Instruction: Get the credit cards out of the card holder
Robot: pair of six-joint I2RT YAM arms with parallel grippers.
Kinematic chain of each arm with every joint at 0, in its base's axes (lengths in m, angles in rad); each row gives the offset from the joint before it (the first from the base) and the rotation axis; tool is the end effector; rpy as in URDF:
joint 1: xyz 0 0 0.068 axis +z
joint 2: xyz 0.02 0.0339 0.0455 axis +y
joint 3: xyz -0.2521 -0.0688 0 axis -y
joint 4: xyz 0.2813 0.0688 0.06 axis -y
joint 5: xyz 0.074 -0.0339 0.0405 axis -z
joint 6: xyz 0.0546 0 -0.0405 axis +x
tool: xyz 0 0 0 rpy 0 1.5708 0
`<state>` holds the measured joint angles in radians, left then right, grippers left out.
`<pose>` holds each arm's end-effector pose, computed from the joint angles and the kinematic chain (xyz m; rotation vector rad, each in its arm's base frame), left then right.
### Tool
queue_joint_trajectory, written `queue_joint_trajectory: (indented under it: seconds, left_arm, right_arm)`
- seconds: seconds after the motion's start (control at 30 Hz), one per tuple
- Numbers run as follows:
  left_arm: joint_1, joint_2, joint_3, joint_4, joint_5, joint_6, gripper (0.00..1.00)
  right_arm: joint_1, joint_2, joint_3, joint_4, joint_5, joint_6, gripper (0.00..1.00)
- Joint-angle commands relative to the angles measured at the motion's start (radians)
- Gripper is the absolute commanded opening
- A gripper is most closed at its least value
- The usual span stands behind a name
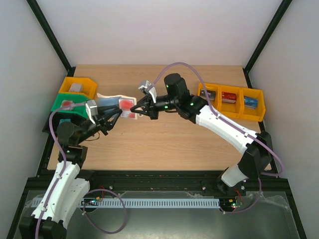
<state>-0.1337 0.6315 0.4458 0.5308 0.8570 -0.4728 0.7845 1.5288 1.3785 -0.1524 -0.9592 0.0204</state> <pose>0.2000 -0.0685 0.3065 0.5631 1.3077 -1.0276 0.2495 0.3122 0.3512 -1.3551 1.4624 1.4275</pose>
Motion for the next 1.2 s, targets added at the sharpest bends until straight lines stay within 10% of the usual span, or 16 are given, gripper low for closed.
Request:
queue_joint_trajectory:
  seconds: [0.0, 0.27, 1.17]
  left_arm:
    - [-0.004, 0.018, 0.048, 0.133, 0.228, -0.134, 0.31]
    - [0.024, 0.069, 0.124, 0.01, 0.329, -0.192, 0.44]
    - [0.057, 0.07, 0.334, -0.276, 0.565, -0.134, 0.37]
  right_arm:
    - [0.033, 0.046, 0.024, 0.219, -0.018, 0.085, 0.02]
    - [0.02, 0.066, 0.068, 0.195, -0.109, 0.063, 0.02]
    - [0.022, 0.081, 0.129, 0.154, -0.064, 0.126, 0.02]
